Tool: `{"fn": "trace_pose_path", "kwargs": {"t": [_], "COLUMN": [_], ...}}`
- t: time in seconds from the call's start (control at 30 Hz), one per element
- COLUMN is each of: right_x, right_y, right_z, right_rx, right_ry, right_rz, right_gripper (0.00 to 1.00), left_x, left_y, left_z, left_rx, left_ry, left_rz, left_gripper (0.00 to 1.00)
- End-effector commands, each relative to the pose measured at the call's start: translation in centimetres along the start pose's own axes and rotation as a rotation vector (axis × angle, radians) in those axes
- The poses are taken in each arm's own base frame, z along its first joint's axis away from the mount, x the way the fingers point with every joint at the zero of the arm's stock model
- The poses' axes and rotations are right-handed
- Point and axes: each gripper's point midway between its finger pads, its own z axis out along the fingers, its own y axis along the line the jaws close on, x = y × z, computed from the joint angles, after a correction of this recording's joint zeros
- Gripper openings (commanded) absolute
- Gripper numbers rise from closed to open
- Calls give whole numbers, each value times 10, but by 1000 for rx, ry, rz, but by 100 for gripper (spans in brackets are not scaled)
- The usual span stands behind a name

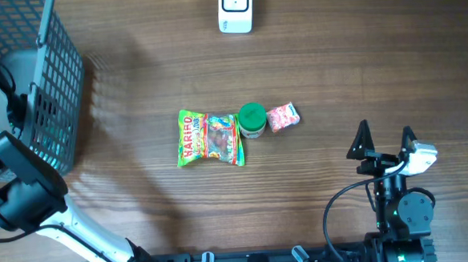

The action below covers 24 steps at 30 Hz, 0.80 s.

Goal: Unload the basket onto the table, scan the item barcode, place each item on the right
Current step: 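Reach into the basket and grasp the green Zappy wipes pack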

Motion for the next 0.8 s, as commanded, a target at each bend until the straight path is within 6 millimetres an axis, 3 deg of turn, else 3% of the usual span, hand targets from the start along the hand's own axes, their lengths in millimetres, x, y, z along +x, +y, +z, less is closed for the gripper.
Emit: {"fn": "trace_pose_path", "kwargs": {"t": [0.0,0.1,0.3,0.33,0.4,0.47,0.6,0.63,0.7,0.77], "right_x": [0,1,0,0,0,0,0,0,1,1], "right_y": [2,2,2,2,2,2,2,2,2,2], "right_z": [0,0,0,0,0,0,0,0,0,0], "right_rx": [-12,-12,-12,-12,-12,-12,-12,-12,-12,-12], "right_ry": [2,3,2,2,2,2,2,2,3,3], "right_rz": [-17,-17,-17,-17,-17,-17,-17,-17,-17,-17], "right_gripper": [100,100,100,100,100,100,100,100,100,100], "left_x": [4,2,7,9,11,13,16,17,18,17], "left_y": [20,38,59,61,62,63,62,63,64,64], "left_z": [18,16,12,12,11,11,10,10,9,8], "left_rx": [-118,-193,-265,-270,-275,-279,-285,-288,-291,-290], "left_ry": [19,6,46,53,63,70,77,80,84,83], "left_rz": [-1,-3,-13,-14,-13,-9,0,1,0,0], "left_gripper": [44,45,94,99,100,86,43,25,7,4]}}
